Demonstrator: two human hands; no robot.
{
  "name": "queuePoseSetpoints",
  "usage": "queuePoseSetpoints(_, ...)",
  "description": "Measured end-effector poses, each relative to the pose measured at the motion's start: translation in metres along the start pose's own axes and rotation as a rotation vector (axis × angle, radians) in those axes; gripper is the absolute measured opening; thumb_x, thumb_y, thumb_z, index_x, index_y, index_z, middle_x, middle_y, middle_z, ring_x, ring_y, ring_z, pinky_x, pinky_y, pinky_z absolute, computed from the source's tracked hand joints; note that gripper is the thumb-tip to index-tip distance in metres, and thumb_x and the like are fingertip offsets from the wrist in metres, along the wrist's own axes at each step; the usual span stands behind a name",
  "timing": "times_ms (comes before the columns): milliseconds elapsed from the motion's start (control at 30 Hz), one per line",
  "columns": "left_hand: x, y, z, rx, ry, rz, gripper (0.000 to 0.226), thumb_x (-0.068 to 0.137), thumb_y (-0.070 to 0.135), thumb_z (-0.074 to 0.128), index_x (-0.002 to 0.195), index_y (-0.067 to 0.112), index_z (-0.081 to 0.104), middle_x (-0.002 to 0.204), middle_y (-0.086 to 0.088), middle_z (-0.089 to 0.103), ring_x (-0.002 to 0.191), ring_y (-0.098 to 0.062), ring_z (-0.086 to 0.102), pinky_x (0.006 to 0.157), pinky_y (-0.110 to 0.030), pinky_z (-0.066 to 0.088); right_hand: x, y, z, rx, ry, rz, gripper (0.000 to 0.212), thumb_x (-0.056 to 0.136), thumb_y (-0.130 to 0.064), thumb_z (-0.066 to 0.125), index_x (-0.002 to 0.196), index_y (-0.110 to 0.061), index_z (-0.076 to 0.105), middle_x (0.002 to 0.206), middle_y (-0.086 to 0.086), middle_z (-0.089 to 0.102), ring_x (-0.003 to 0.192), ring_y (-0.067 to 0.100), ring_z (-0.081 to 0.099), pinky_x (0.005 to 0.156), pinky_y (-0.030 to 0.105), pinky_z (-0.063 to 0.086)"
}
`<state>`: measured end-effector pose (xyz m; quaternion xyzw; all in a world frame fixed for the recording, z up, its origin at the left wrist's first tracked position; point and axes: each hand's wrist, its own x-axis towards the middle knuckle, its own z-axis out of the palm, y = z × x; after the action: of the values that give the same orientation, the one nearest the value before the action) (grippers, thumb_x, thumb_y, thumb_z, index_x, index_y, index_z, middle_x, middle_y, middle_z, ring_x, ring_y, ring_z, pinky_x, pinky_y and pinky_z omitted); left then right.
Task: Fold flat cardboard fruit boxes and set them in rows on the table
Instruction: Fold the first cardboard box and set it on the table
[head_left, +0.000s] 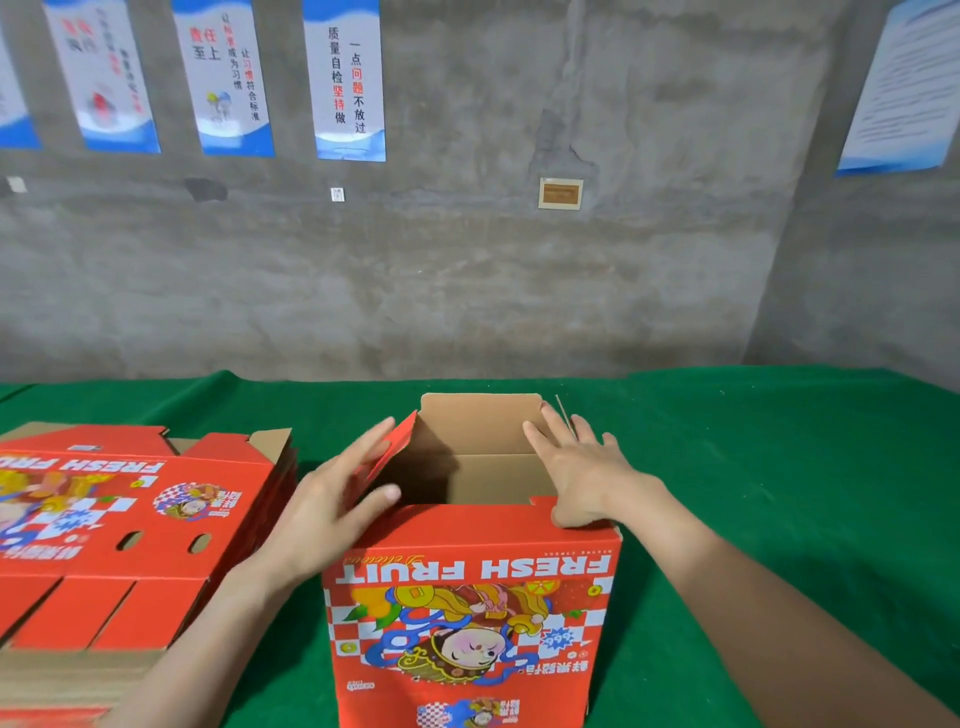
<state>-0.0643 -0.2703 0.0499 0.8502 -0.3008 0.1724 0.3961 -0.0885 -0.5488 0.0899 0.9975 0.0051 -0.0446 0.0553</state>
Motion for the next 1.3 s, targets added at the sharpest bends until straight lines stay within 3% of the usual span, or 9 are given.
queuePoseSetpoints(200,0.016,-0.007,-0.007,0.167,-0.058,-0.062,0.063,0.076,-0.006,0.066,0.134,0.013,0.052,0.112,0.003,0.057,0.108,-0.018,0.056,0.095,-0.023,0.041,0.005,-0.005,-0.002,-0.001,-0.007,0.041,0.111,0.08,-0.021,0.066,0.149,-0.024,-0.02,0.159,0.004,-0.019,0.143,0.04,0.011,0.107,0.047,0.034)
queuePoseSetpoints(367,0.019,-0.008,0.012,0.265,-0.18,-0.097,0.018,0.089,0.026,0.063,0.101,0.018,0.075,0.111,0.001,0.053,0.115,-0.019,0.049,0.102,-0.03,0.035,0.012,-0.011,-0.001,-0.078,-0.019,0.059,0.103,0.083,-0.026,0.064,0.152,-0.022,-0.013,0.159,0.012,-0.014,0.14,0.041,0.019,0.106,0.046,0.036)
queuePoseSetpoints(467,0.03,-0.011,0.017,0.391,-0.181,-0.196,0.04,0.087,0.028,0.065,0.124,0.04,0.058,0.148,0.0,0.02,0.141,-0.028,0.012,0.114,-0.045,0.013,0.011,-0.013,0.006,-0.072,0.026,0.034,0.101,0.084,-0.022,0.063,0.152,-0.019,-0.012,0.158,0.014,-0.018,0.145,0.041,-0.007,0.117,0.051,0.014)
queuePoseSetpoints(567,0.04,-0.015,0.011,0.153,-0.377,-0.376,0.083,0.08,0.022,0.072,0.144,0.046,0.024,0.158,0.003,-0.006,0.145,-0.031,0.002,0.117,-0.049,0.015,0.004,-0.005,0.016,0.025,0.175,-0.07,0.095,0.084,-0.012,0.057,0.153,-0.018,-0.007,0.156,0.008,-0.026,0.143,0.031,-0.024,0.118,0.044,-0.003)
queuePoseSetpoints(733,0.056,-0.023,0.017,0.269,-0.319,-0.436,0.055,0.097,0.049,0.039,0.148,0.039,0.022,0.151,-0.001,0.025,0.136,-0.031,0.014,0.113,-0.044,0.014,-0.01,0.007,0.04,0.351,0.452,-0.311,0.068,0.091,-0.003,0.049,0.151,-0.023,0.023,0.156,-0.02,-0.003,0.146,0.007,-0.011,0.119,0.025,0.004)
queuePoseSetpoints(833,0.059,-0.023,0.021,0.213,-0.307,-0.449,0.06,0.095,0.036,0.051,0.148,0.035,0.024,0.142,-0.004,0.031,0.13,-0.029,0.03,0.112,-0.04,0.02,-0.015,0.01,0.048,0.416,0.552,-0.379,0.049,0.092,-0.004,0.05,0.136,-0.024,0.044,0.146,-0.012,0.038,0.14,0.013,0.031,0.115,0.029,0.027)
queuePoseSetpoints(900,0.057,-0.023,0.02,0.05,-0.271,-0.44,0.062,0.093,0.026,0.058,0.148,0.028,0.029,0.132,-0.003,0.034,0.121,-0.02,0.041,0.109,-0.032,0.028,-0.016,0.01,0.05,0.484,0.572,-0.364,0.037,0.093,-0.009,0.052,0.123,-0.029,0.043,0.128,-0.013,0.041,0.113,0.011,0.056,0.093,0.036,0.049)
queuePoseSetpoints(1133,0.049,-0.026,0.017,-0.055,-0.173,-0.381,0.073,0.088,0.016,0.065,0.148,0.031,0.026,0.124,-0.001,0.038,0.112,-0.012,0.041,0.101,-0.025,0.029,-0.004,0.012,0.047,0.617,0.426,-0.312,0.016,0.093,-0.012,0.052,0.1,-0.026,0.058,0.095,-0.016,0.068,0.1,0.0,0.057,0.093,0.027,0.042)
queuePoseSetpoints(1300,0.049,-0.028,0.02,0.022,-0.162,-0.298,0.067,0.085,0.011,0.067,0.142,0.029,0.037,0.119,-0.005,0.05,0.115,-0.019,0.045,0.106,-0.031,0.033,-0.003,0.015,0.047,0.768,0.413,-0.239,0.03,0.09,-0.001,0.048,0.086,-0.028,0.058,0.076,-0.015,0.067,0.081,-0.002,0.062,0.077,0.023,0.046)
